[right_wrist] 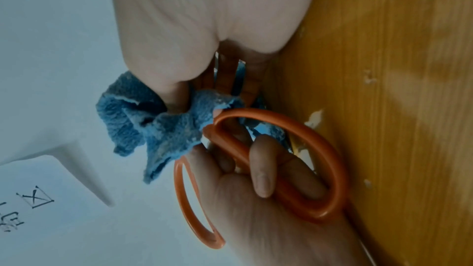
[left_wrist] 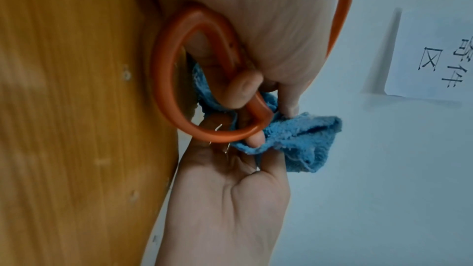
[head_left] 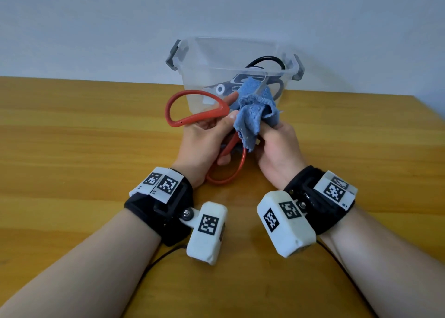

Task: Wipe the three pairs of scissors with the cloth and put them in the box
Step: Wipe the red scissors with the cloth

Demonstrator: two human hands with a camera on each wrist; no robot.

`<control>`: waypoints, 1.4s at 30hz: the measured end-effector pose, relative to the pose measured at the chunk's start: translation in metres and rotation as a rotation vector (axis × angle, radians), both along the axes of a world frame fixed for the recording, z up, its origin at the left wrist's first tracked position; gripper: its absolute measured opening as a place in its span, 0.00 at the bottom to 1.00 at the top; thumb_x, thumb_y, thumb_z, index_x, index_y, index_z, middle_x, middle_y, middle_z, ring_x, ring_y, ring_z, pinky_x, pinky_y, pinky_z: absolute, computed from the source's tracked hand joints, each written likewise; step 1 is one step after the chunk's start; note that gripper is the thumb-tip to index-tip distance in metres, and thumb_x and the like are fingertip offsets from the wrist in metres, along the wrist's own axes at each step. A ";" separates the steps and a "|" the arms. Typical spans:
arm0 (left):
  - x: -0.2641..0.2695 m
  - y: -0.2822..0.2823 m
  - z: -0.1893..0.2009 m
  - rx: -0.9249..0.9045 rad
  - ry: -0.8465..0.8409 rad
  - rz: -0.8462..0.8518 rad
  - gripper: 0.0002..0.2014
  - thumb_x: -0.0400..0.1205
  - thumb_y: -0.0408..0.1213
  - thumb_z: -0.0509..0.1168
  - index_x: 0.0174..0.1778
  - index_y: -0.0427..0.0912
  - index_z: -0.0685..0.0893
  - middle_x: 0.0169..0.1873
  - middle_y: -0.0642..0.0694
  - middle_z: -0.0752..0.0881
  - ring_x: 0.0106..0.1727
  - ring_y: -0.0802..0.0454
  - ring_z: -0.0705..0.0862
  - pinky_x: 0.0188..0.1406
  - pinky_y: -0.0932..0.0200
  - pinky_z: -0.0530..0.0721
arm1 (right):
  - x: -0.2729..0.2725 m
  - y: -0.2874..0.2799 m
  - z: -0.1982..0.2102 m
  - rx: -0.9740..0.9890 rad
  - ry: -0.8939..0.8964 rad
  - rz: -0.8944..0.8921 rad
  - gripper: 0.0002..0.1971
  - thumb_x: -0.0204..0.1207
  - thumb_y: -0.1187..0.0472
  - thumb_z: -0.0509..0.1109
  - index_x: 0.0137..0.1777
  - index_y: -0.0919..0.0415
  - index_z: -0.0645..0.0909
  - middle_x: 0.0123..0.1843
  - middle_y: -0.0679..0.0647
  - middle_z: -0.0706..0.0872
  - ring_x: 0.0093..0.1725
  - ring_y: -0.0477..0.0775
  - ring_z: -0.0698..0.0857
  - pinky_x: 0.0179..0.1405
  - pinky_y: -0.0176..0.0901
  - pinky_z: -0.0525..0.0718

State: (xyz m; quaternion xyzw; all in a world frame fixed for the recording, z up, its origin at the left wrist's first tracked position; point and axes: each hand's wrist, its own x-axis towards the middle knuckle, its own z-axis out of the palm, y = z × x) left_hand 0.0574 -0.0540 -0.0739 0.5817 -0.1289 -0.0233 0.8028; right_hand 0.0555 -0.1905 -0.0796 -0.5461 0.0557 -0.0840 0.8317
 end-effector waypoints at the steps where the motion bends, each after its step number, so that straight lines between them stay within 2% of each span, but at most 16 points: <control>1: 0.000 0.000 0.000 -0.002 0.011 0.004 0.18 0.89 0.35 0.67 0.75 0.49 0.83 0.33 0.37 0.75 0.20 0.53 0.68 0.15 0.64 0.64 | -0.001 0.000 0.002 0.012 0.003 -0.008 0.07 0.80 0.76 0.69 0.51 0.68 0.88 0.50 0.64 0.91 0.49 0.59 0.90 0.51 0.52 0.87; 3: -0.001 0.001 0.001 -0.014 0.027 0.007 0.19 0.89 0.35 0.67 0.76 0.50 0.82 0.31 0.38 0.77 0.21 0.52 0.69 0.15 0.64 0.66 | -0.001 -0.001 0.003 0.032 0.006 -0.022 0.07 0.81 0.74 0.70 0.51 0.66 0.88 0.50 0.64 0.91 0.49 0.60 0.90 0.51 0.54 0.87; 6: -0.003 0.003 0.005 -0.030 0.027 0.005 0.21 0.89 0.33 0.66 0.79 0.49 0.78 0.28 0.44 0.83 0.21 0.51 0.76 0.14 0.64 0.66 | -0.001 -0.005 0.005 0.053 0.007 -0.039 0.06 0.83 0.71 0.68 0.55 0.70 0.85 0.42 0.62 0.89 0.36 0.57 0.88 0.39 0.53 0.85; 8: -0.004 0.003 0.007 -0.036 0.035 -0.011 0.22 0.89 0.31 0.65 0.81 0.47 0.76 0.31 0.44 0.87 0.26 0.48 0.86 0.13 0.64 0.66 | -0.002 -0.006 0.007 0.074 -0.006 -0.043 0.06 0.84 0.70 0.67 0.57 0.71 0.83 0.36 0.62 0.87 0.28 0.57 0.84 0.32 0.51 0.82; 10: -0.005 0.003 0.008 -0.039 0.045 -0.014 0.23 0.89 0.31 0.65 0.81 0.47 0.76 0.34 0.44 0.90 0.33 0.44 0.91 0.13 0.64 0.66 | -0.003 -0.006 0.008 0.102 -0.020 -0.055 0.06 0.84 0.70 0.67 0.56 0.71 0.83 0.38 0.64 0.87 0.27 0.59 0.82 0.31 0.51 0.82; 16: -0.005 0.004 0.009 -0.066 0.048 0.001 0.20 0.89 0.32 0.65 0.79 0.48 0.78 0.37 0.41 0.89 0.33 0.43 0.91 0.11 0.64 0.66 | -0.001 -0.005 0.002 0.209 -0.054 -0.060 0.21 0.82 0.67 0.70 0.71 0.78 0.77 0.67 0.82 0.80 0.51 0.70 0.83 0.52 0.63 0.83; 18: -0.003 0.004 0.009 -0.078 0.055 0.016 0.18 0.90 0.34 0.65 0.76 0.49 0.80 0.37 0.37 0.89 0.31 0.44 0.91 0.11 0.64 0.66 | 0.003 -0.009 -0.001 0.234 -0.046 -0.083 0.20 0.81 0.67 0.70 0.70 0.76 0.79 0.68 0.77 0.83 0.62 0.75 0.85 0.61 0.65 0.85; 19: -0.001 0.006 0.008 -0.096 0.066 0.027 0.17 0.90 0.35 0.65 0.74 0.51 0.81 0.37 0.36 0.89 0.30 0.45 0.90 0.11 0.64 0.66 | 0.005 -0.012 -0.003 0.252 -0.041 -0.105 0.17 0.81 0.67 0.70 0.68 0.74 0.81 0.67 0.73 0.85 0.66 0.72 0.85 0.65 0.64 0.84; 22: 0.007 0.014 0.007 -0.206 0.117 0.074 0.14 0.90 0.38 0.64 0.71 0.49 0.83 0.32 0.37 0.85 0.28 0.50 0.87 0.10 0.66 0.66 | 0.009 -0.027 -0.006 0.321 0.003 -0.168 0.08 0.80 0.67 0.71 0.57 0.66 0.86 0.59 0.64 0.89 0.58 0.61 0.88 0.62 0.57 0.86; 25: 0.010 0.020 0.006 -0.246 0.132 0.074 0.15 0.91 0.39 0.63 0.74 0.49 0.81 0.28 0.49 0.83 0.31 0.53 0.88 0.09 0.67 0.65 | 0.013 -0.033 -0.008 0.332 0.042 -0.175 0.09 0.78 0.64 0.74 0.56 0.65 0.86 0.58 0.66 0.87 0.59 0.63 0.86 0.70 0.63 0.80; 28: 0.010 0.023 0.006 -0.306 0.127 0.034 0.17 0.92 0.39 0.60 0.77 0.50 0.79 0.27 0.50 0.76 0.31 0.52 0.89 0.08 0.68 0.64 | 0.010 -0.018 -0.006 0.300 0.034 0.019 0.14 0.78 0.65 0.70 0.62 0.67 0.83 0.61 0.70 0.83 0.61 0.67 0.81 0.64 0.62 0.77; 30: 0.011 0.022 0.003 -0.312 0.104 0.009 0.17 0.93 0.38 0.57 0.78 0.51 0.77 0.25 0.47 0.76 0.26 0.55 0.86 0.07 0.68 0.63 | 0.006 -0.008 -0.006 0.248 0.029 0.185 0.15 0.79 0.71 0.67 0.66 0.71 0.80 0.62 0.71 0.85 0.62 0.69 0.84 0.63 0.61 0.81; 33: 0.010 0.015 -0.002 -0.174 0.008 -0.009 0.20 0.93 0.38 0.59 0.81 0.51 0.75 0.27 0.34 0.71 0.13 0.53 0.69 0.08 0.68 0.64 | -0.001 0.002 -0.005 0.063 -0.015 0.318 0.17 0.73 0.73 0.68 0.62 0.78 0.79 0.50 0.71 0.87 0.49 0.70 0.88 0.52 0.65 0.87; 36: 0.008 0.007 -0.005 -0.021 -0.066 -0.043 0.21 0.92 0.39 0.60 0.82 0.51 0.73 0.27 0.31 0.75 0.16 0.48 0.67 0.10 0.67 0.64 | -0.005 0.002 -0.003 -0.017 -0.060 0.224 0.07 0.74 0.73 0.70 0.50 0.69 0.86 0.41 0.62 0.90 0.40 0.61 0.90 0.37 0.53 0.88; 39: 0.006 0.005 -0.003 0.010 -0.069 -0.080 0.15 0.90 0.41 0.63 0.72 0.55 0.80 0.30 0.29 0.78 0.19 0.48 0.69 0.11 0.67 0.66 | -0.003 -0.002 -0.004 -0.002 -0.056 0.092 0.07 0.66 0.70 0.75 0.45 0.65 0.88 0.40 0.59 0.91 0.40 0.57 0.90 0.36 0.48 0.87; 42: 0.004 0.004 0.000 -0.005 -0.038 -0.042 0.10 0.91 0.38 0.64 0.61 0.56 0.87 0.31 0.31 0.77 0.17 0.49 0.69 0.11 0.67 0.66 | -0.003 0.001 -0.002 -0.013 -0.039 0.020 0.05 0.70 0.75 0.75 0.41 0.66 0.88 0.38 0.59 0.91 0.39 0.58 0.90 0.37 0.48 0.86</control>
